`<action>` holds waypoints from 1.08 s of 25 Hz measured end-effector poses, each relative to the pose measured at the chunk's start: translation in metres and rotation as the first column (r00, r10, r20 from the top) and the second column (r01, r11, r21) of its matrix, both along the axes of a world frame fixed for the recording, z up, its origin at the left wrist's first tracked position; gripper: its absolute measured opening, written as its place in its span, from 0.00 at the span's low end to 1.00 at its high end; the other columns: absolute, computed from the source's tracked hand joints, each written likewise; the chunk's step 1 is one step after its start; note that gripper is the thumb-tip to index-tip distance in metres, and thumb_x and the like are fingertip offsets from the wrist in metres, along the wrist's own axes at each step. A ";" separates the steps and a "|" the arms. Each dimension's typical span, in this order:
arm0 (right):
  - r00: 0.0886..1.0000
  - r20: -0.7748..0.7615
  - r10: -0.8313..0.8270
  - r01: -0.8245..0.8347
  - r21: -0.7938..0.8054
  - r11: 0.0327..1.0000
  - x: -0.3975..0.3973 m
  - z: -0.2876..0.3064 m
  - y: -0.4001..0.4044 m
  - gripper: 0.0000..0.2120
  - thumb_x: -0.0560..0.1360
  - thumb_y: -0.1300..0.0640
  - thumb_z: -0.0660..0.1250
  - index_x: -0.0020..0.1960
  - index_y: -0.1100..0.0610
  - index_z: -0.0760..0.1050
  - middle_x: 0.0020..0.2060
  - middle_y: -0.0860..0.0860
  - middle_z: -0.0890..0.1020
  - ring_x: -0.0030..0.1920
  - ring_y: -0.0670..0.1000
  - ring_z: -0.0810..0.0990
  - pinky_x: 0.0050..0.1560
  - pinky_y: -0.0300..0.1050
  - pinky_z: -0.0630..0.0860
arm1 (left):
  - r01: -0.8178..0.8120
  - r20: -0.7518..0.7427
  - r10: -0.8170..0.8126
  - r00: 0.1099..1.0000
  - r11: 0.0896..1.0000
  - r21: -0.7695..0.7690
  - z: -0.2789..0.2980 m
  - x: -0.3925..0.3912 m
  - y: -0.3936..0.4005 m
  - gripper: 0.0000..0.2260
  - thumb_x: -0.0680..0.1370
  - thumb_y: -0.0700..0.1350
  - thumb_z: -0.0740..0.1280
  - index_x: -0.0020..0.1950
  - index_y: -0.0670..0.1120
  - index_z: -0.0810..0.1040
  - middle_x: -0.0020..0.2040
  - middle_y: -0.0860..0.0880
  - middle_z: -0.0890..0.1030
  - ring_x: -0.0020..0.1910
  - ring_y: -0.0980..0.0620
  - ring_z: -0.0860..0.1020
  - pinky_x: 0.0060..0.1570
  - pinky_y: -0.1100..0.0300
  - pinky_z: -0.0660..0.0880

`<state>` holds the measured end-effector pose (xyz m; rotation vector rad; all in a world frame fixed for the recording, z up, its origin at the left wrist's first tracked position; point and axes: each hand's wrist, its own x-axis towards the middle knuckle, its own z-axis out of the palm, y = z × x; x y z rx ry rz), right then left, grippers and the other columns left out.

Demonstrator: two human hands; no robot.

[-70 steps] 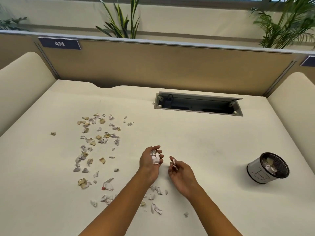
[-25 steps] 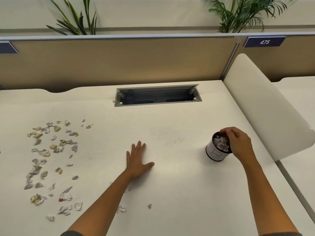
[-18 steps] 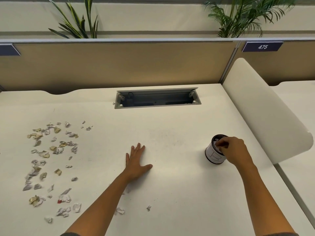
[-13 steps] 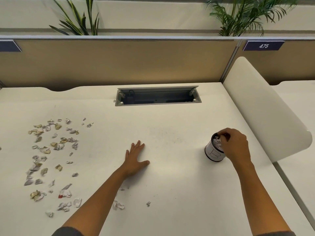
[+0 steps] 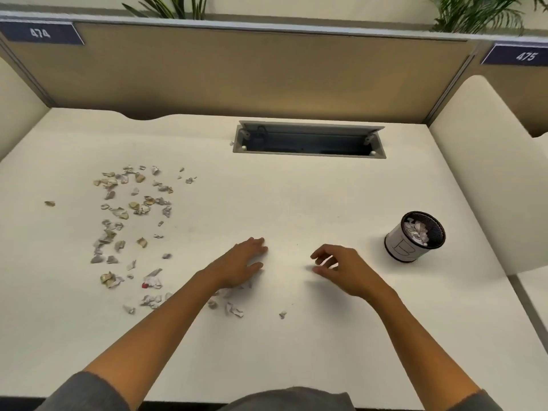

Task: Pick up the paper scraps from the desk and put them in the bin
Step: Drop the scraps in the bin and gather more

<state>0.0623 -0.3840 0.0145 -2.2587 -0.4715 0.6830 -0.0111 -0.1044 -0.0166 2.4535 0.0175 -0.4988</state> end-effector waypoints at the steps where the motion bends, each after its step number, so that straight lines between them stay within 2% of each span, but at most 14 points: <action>1: 0.992 -0.063 0.107 -0.108 -0.013 0.994 -0.012 -0.004 0.010 0.09 0.71 0.49 0.75 0.51 0.43 0.79 0.47 0.41 0.81 0.45 0.40 0.81 0.48 0.39 0.80 | 0.020 -0.013 -0.020 1.000 1.000 0.000 0.001 -0.009 0.004 0.22 0.82 0.50 0.61 0.76 0.51 0.63 0.79 0.56 0.56 0.79 0.56 0.52 0.76 0.59 0.50; 3: 0.953 -0.138 0.268 -0.274 -0.023 0.962 -0.033 -0.013 0.025 0.15 0.66 0.46 0.79 0.50 0.43 0.80 0.48 0.41 0.80 0.46 0.41 0.80 0.49 0.39 0.80 | 0.082 -0.053 -0.082 0.995 0.997 -0.005 0.004 -0.024 0.014 0.25 0.79 0.57 0.64 0.76 0.56 0.64 0.79 0.60 0.56 0.78 0.59 0.51 0.76 0.59 0.53; 5: 0.927 -0.127 0.353 -0.359 -0.026 0.933 -0.047 -0.022 0.036 0.17 0.63 0.48 0.81 0.49 0.44 0.81 0.46 0.41 0.80 0.46 0.42 0.80 0.48 0.38 0.79 | 0.149 -0.107 -0.150 0.983 0.989 -0.023 0.007 -0.039 0.023 0.32 0.73 0.64 0.69 0.75 0.62 0.63 0.78 0.65 0.53 0.77 0.65 0.48 0.74 0.61 0.53; 7: 0.924 -0.070 0.376 -0.378 -0.027 0.925 -0.053 -0.028 0.041 0.14 0.64 0.52 0.81 0.47 0.47 0.82 0.45 0.42 0.80 0.44 0.43 0.80 0.47 0.41 0.79 | 0.218 -0.115 -0.219 0.969 0.976 -0.019 0.008 -0.052 0.032 0.38 0.68 0.64 0.73 0.75 0.64 0.61 0.77 0.68 0.51 0.75 0.68 0.45 0.72 0.64 0.52; 8: 0.927 -0.050 0.372 -0.373 -0.028 0.927 -0.055 -0.030 0.043 0.11 0.65 0.53 0.80 0.45 0.48 0.82 0.44 0.43 0.80 0.43 0.43 0.80 0.47 0.42 0.79 | 0.243 -0.099 -0.242 0.965 0.970 -0.011 0.007 -0.056 0.035 0.37 0.68 0.62 0.74 0.74 0.64 0.62 0.77 0.68 0.51 0.75 0.69 0.45 0.72 0.65 0.52; 11: 0.928 -0.009 0.373 -0.373 -0.053 0.926 -0.058 -0.033 0.046 0.03 0.70 0.53 0.75 0.42 0.48 0.81 0.43 0.43 0.79 0.43 0.43 0.79 0.47 0.46 0.79 | 0.253 -0.024 -0.253 0.967 0.967 0.005 0.001 -0.062 0.040 0.27 0.73 0.52 0.72 0.71 0.62 0.68 0.78 0.64 0.54 0.77 0.65 0.48 0.71 0.66 0.55; 13: 0.929 0.014 0.370 -0.368 -0.079 0.927 -0.061 -0.035 0.050 0.03 0.73 0.53 0.72 0.42 0.48 0.79 0.43 0.42 0.78 0.42 0.43 0.78 0.47 0.46 0.78 | 0.245 0.032 -0.246 0.969 0.969 0.037 -0.003 -0.065 0.042 0.19 0.77 0.48 0.69 0.68 0.59 0.74 0.77 0.59 0.60 0.77 0.61 0.54 0.70 0.65 0.59; 16: 0.980 -0.015 0.199 -0.199 0.022 0.980 -0.066 -0.035 0.059 0.05 0.77 0.56 0.68 0.43 0.49 0.75 0.41 0.45 0.80 0.39 0.44 0.79 0.45 0.45 0.80 | 0.194 0.133 -0.203 0.970 0.978 0.081 -0.006 -0.070 0.046 0.11 0.80 0.47 0.66 0.61 0.55 0.80 0.72 0.55 0.70 0.71 0.60 0.65 0.66 0.64 0.67; 18: 0.995 -0.080 0.066 -0.058 0.102 0.993 -0.069 -0.035 0.069 0.07 0.79 0.61 0.64 0.45 0.52 0.76 0.40 0.50 0.82 0.37 0.49 0.81 0.44 0.46 0.82 | 0.150 0.166 -0.163 0.973 0.985 0.090 -0.006 -0.072 0.050 0.09 0.80 0.46 0.65 0.58 0.52 0.82 0.66 0.53 0.74 0.65 0.57 0.71 0.60 0.62 0.71; 20: 0.995 -0.102 0.018 -0.005 0.120 0.993 -0.072 -0.035 0.080 0.07 0.80 0.63 0.62 0.47 0.54 0.77 0.41 0.54 0.82 0.38 0.50 0.82 0.45 0.46 0.83 | 0.113 0.166 -0.129 0.978 0.988 0.102 -0.005 -0.072 0.054 0.09 0.80 0.44 0.65 0.56 0.47 0.83 0.60 0.51 0.77 0.59 0.53 0.75 0.56 0.59 0.73; 23: 0.996 -0.068 0.051 -0.046 0.070 0.996 -0.079 -0.037 0.098 0.01 0.78 0.57 0.67 0.49 0.53 0.77 0.43 0.50 0.80 0.38 0.45 0.80 0.47 0.44 0.80 | 0.021 0.148 -0.035 0.988 0.995 0.096 -0.004 -0.070 0.060 0.09 0.79 0.40 0.64 0.53 0.44 0.84 0.53 0.49 0.78 0.52 0.50 0.78 0.52 0.55 0.75; 25: 0.994 -0.047 0.102 -0.101 0.027 0.994 -0.085 -0.040 0.108 0.12 0.72 0.49 0.75 0.50 0.50 0.76 0.46 0.46 0.78 0.41 0.45 0.79 0.44 0.38 0.77 | -0.038 0.138 0.025 0.990 0.995 0.093 -0.004 -0.069 0.065 0.08 0.78 0.38 0.66 0.51 0.43 0.85 0.51 0.49 0.80 0.50 0.50 0.79 0.49 0.59 0.75; 27: 0.989 -0.032 0.143 -0.143 -0.005 0.990 -0.094 -0.044 0.119 0.20 0.66 0.43 0.78 0.52 0.48 0.75 0.47 0.44 0.75 0.41 0.45 0.78 0.42 0.34 0.75 | -0.149 0.131 0.144 0.981 0.988 0.028 -0.002 -0.070 0.071 0.07 0.76 0.38 0.68 0.48 0.44 0.85 0.48 0.50 0.82 0.47 0.52 0.80 0.45 0.65 0.73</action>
